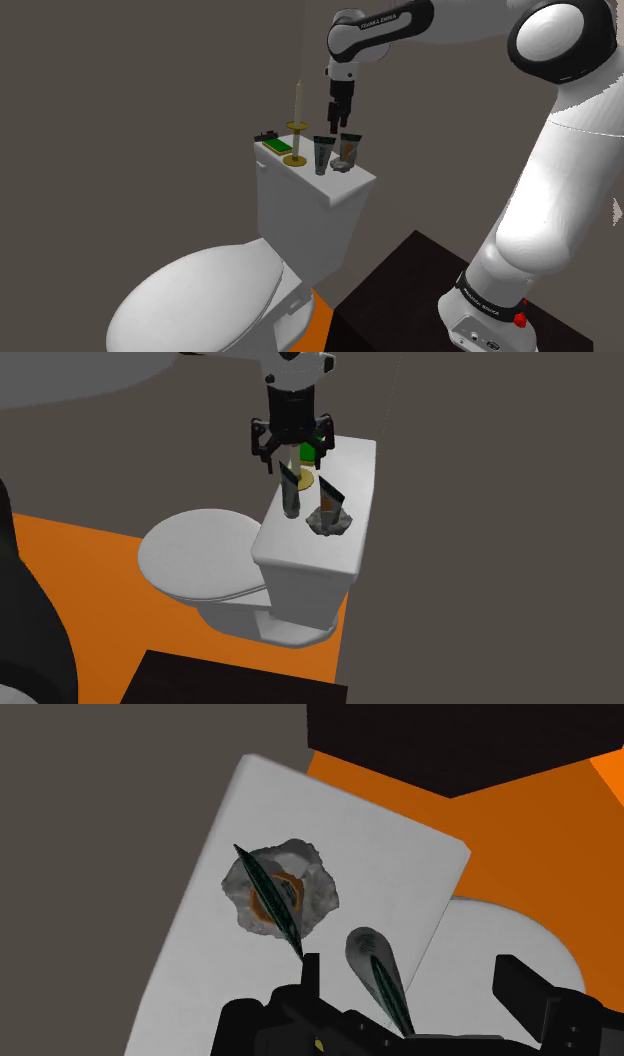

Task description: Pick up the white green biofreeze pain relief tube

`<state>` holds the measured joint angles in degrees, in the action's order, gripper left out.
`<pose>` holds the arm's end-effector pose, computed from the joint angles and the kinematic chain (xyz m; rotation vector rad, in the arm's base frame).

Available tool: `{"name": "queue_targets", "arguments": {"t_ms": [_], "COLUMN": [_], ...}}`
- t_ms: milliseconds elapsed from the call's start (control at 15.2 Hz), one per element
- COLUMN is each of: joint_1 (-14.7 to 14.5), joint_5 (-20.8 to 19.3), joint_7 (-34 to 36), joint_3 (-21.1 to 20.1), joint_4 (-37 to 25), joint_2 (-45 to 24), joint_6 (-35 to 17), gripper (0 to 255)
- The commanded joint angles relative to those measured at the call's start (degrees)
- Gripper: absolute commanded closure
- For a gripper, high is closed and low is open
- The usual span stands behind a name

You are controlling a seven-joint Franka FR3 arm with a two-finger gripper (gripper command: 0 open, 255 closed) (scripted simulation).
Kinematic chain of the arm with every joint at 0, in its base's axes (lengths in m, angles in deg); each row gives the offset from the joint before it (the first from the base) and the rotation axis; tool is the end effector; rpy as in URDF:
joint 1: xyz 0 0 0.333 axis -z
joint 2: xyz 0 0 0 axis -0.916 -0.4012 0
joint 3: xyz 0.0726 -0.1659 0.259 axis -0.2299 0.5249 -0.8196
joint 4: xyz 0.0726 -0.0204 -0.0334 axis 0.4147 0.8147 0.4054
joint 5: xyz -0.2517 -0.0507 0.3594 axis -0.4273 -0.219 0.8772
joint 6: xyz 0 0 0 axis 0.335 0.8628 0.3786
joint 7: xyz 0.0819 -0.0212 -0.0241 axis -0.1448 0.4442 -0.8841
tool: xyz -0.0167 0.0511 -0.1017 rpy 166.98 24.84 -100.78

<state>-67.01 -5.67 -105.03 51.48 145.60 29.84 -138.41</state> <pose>0.6219 -0.0617 0.4616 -3.0807 -0.5207 0.1483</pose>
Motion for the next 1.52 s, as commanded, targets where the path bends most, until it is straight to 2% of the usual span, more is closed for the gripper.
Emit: {"name": "queue_targets", "arguments": {"t_ms": [0,396,528,594,1188,1452], "joint_1": [0.11,0.13,0.13,0.11,0.13,0.12], "joint_5": [0.30,0.42,0.42,0.40,0.42,0.34], "joint_7": [-0.62,-0.67,-0.67,-0.64,-0.67,-0.64], "joint_3": [0.02,-0.01,-0.01,-0.02,-0.01,0.00], "joint_4": [-1.08,2.73,2.74,2.92,2.73,0.49], "joint_2": [-1.98,-2.99,-2.99,-2.88,-2.99,-2.31], "joint_6": [-0.66,-5.47,-5.47,-5.55,-5.47,-2.56], "gripper": [0,0,0,255,255,255]}}
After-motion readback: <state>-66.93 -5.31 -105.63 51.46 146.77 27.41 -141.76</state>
